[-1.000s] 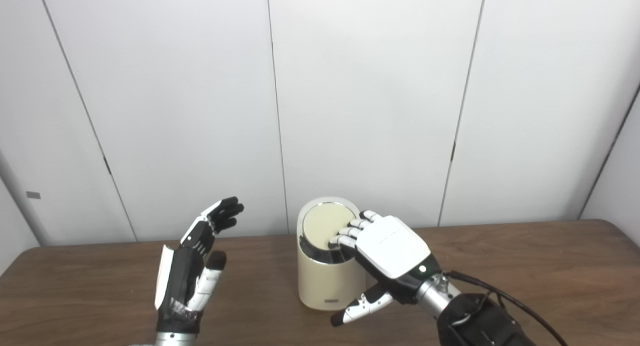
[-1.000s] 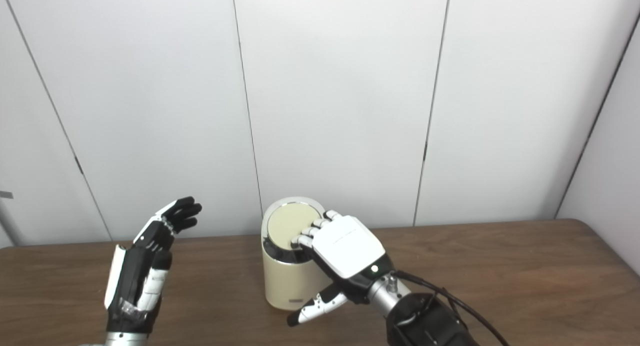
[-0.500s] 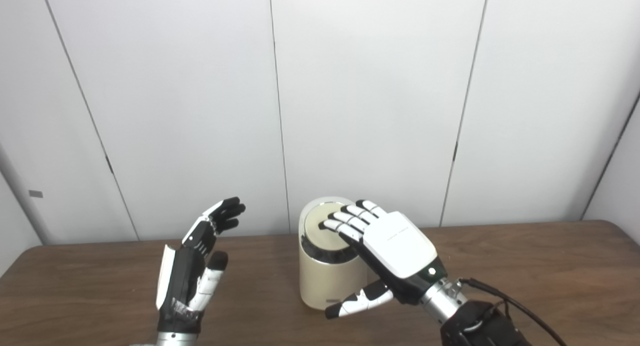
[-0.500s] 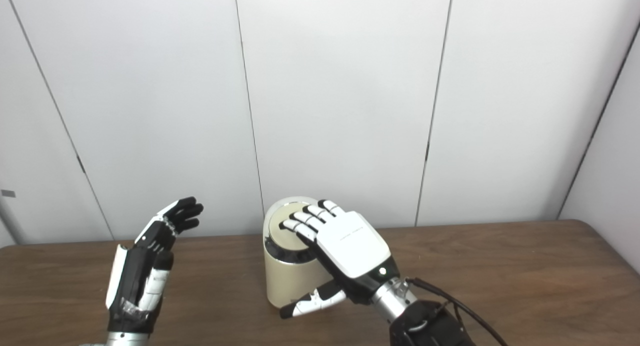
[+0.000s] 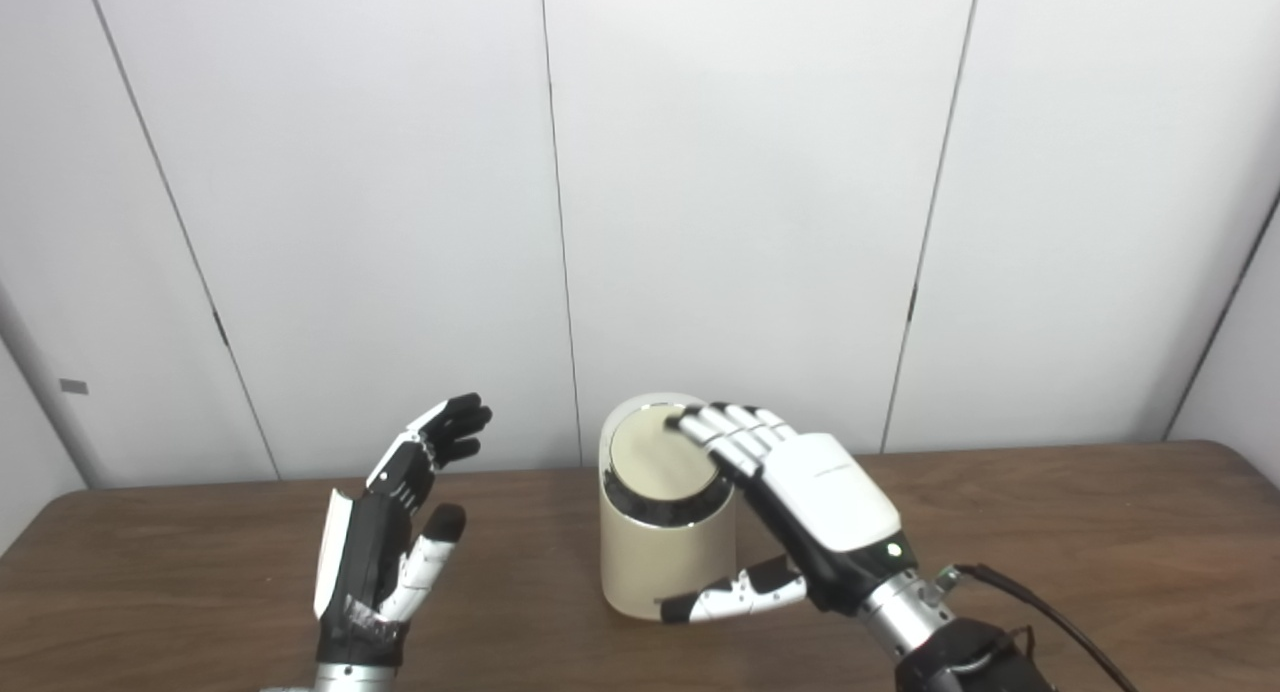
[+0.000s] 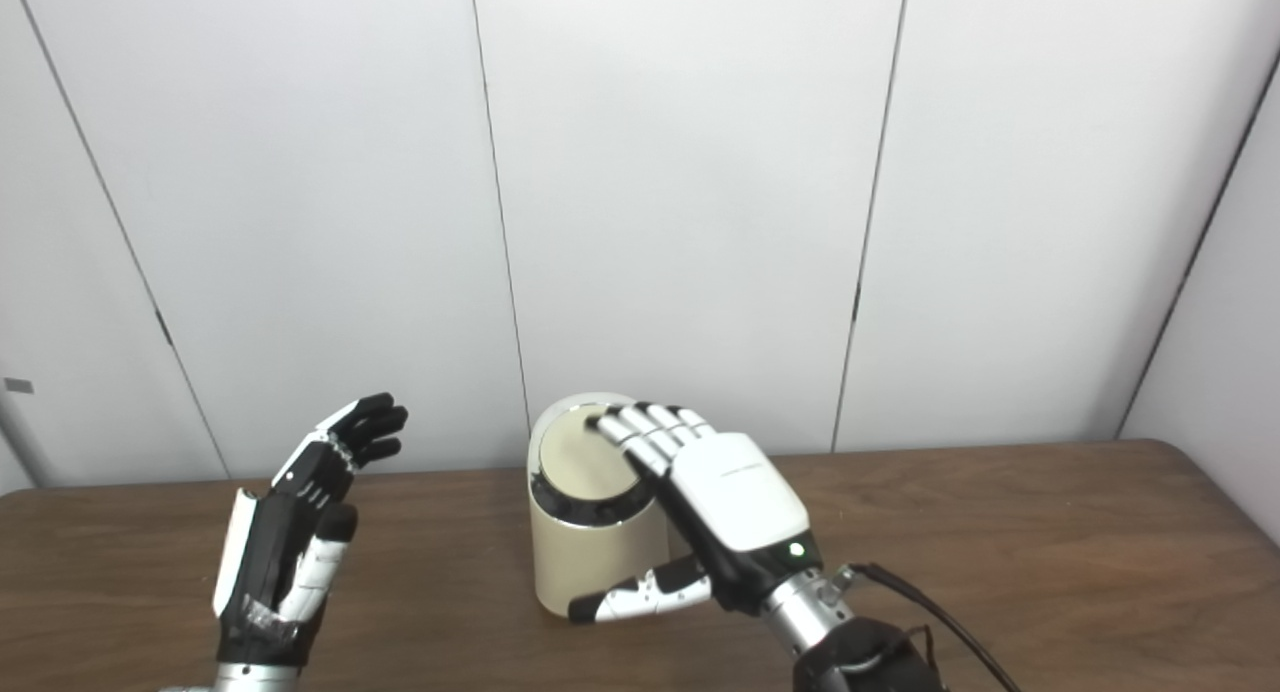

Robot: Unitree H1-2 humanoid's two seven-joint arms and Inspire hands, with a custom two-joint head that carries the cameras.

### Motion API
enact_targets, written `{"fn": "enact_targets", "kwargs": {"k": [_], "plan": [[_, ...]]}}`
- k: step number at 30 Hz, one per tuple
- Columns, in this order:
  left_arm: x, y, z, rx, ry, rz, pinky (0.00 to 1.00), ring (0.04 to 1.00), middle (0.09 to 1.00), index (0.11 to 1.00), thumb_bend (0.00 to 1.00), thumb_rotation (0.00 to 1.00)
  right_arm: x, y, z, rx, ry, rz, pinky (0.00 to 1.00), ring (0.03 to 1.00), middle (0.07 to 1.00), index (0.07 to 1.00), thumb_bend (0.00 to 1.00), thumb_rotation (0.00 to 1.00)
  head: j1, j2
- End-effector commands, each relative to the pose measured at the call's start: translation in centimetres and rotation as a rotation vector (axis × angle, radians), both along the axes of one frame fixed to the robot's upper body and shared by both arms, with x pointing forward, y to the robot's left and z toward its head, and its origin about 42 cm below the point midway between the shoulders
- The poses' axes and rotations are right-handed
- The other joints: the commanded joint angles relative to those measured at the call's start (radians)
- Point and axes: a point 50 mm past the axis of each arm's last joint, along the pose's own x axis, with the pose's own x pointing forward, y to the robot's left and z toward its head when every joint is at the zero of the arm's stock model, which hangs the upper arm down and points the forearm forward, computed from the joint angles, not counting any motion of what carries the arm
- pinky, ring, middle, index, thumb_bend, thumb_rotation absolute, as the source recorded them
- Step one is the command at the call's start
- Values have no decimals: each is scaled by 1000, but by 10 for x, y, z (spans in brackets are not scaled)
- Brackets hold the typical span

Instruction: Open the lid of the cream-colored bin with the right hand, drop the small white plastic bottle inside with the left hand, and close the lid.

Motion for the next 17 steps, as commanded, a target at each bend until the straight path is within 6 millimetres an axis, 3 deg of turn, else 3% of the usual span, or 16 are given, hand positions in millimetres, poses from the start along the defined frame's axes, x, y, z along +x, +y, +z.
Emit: {"fn": "enact_targets", "kwargs": {"k": [1, 3, 6, 11, 16, 17], "plan": [[3, 0, 17, 0, -62, -42, 788, 813, 811, 829, 909, 850, -5, -9, 15, 166, -42, 32, 870, 920, 948, 958, 905, 783, -2, -1], [2, 0, 16, -6, -54, -60, 787, 813, 818, 835, 913, 870, -8, -22, 6, 307, -25, 66, 813, 907, 946, 953, 879, 861, -4, -2], [1, 3, 15, -12, -46, -89, 772, 810, 827, 841, 913, 868, -9, -39, -12, 433, -25, 76, 813, 912, 950, 959, 877, 971, -3, -3], [-1, 7, 11, -14, -32, -122, 779, 817, 839, 854, 956, 836, -11, -61, -36, 562, -24, 71, 907, 968, 980, 971, 903, 1000, -4, -6], [-4, 11, 7, -27, -43, -103, 783, 822, 844, 857, 897, 891, -18, -62, -38, 673, -35, 100, 982, 1000, 998, 975, 799, 1000, -4, -10], [-5, 11, 7, -39, -46, -92, 788, 821, 847, 858, 832, 930, -19, -62, -38, 690, -36, 111, 992, 1000, 992, 976, 693, 1000, -4, -10]]}}
